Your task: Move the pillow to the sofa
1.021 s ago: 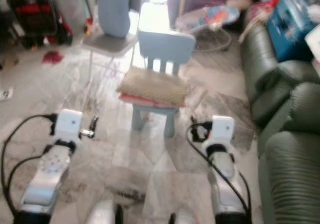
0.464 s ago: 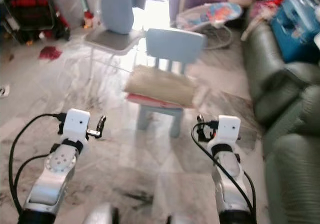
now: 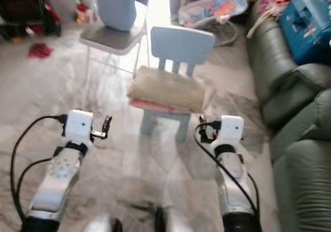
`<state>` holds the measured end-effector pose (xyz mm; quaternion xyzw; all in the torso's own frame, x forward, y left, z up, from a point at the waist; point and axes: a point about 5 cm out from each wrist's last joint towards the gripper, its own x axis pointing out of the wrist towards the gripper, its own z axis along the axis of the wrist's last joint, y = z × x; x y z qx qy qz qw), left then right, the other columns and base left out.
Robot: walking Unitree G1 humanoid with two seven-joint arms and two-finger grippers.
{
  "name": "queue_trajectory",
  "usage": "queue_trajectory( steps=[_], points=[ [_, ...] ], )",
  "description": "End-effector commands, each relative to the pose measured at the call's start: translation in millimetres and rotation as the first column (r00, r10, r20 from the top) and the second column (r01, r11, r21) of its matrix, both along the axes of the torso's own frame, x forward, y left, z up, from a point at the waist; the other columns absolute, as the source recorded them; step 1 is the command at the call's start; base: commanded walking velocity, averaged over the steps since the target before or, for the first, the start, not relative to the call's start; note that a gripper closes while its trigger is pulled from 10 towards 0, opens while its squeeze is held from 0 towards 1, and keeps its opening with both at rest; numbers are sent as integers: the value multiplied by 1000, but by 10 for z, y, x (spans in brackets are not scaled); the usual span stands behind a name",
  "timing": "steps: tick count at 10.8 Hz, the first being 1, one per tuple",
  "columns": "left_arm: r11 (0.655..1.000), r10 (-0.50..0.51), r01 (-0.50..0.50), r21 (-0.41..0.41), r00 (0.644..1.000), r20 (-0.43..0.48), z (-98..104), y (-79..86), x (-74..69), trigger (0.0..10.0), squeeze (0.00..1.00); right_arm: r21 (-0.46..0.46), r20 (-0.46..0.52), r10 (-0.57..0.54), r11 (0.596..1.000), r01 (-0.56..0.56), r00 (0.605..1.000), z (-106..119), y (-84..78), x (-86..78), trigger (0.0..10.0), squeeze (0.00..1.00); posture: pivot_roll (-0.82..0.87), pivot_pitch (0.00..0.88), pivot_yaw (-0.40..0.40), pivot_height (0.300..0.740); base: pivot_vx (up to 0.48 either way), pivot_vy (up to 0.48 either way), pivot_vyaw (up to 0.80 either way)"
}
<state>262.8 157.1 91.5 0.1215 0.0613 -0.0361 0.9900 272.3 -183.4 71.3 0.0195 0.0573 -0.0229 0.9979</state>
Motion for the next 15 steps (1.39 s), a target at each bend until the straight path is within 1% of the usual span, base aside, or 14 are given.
queue_trajectory(
  steps=[1,2,4,9,12,13,15],
  points=[
    [1000,-1,1,-8,1000,-7,-34,13,-50,10000,0,-4,-25,-1,1000,1,1000,-42,-23,-22,10000,0,46,122,-84,740,0,0,-800],
    [1000,5,-5,-12,1000,-13,-59,28,-71,10000,0,-6,-25,1,1000,-1,1000,-45,-31,-30,10000,0,46,121,-86,740,0,0,-800],
    [1000,-1,0,-10,1000,-19,-75,45,-78,10000,0,-7,-26,6,1000,-6,1000,-47,-29,-31,10000,0,47,121,-87,740,317,0,-675],
    [1000,-2,2,-6,1000,-9,-55,49,-53,10000,0,-5,-25,20,1000,-20,999,-45,6,-13,10000,0,43,125,-79,740,421,0,0],
    [1000,24,-24,3,1000,-11,-57,71,-30,10000,0,-9,-18,49,999,-49,999,-42,38,2,10000,0,44,121,-79,740,440,0,0],
    [1000,29,-29,8,1000,-8,-53,79,-22,10000,0,-9,-15,54,998,-54,998,-36,46,5,10000,0,44,121,-79,740,424,0,406],
    [997,66,-66,40,998,1,-40,131,5,10000,0,-3,-9,62,998,-62,998,-22,62,9,10000,0,41,118,-76,740,401,263,556]
  ],
)
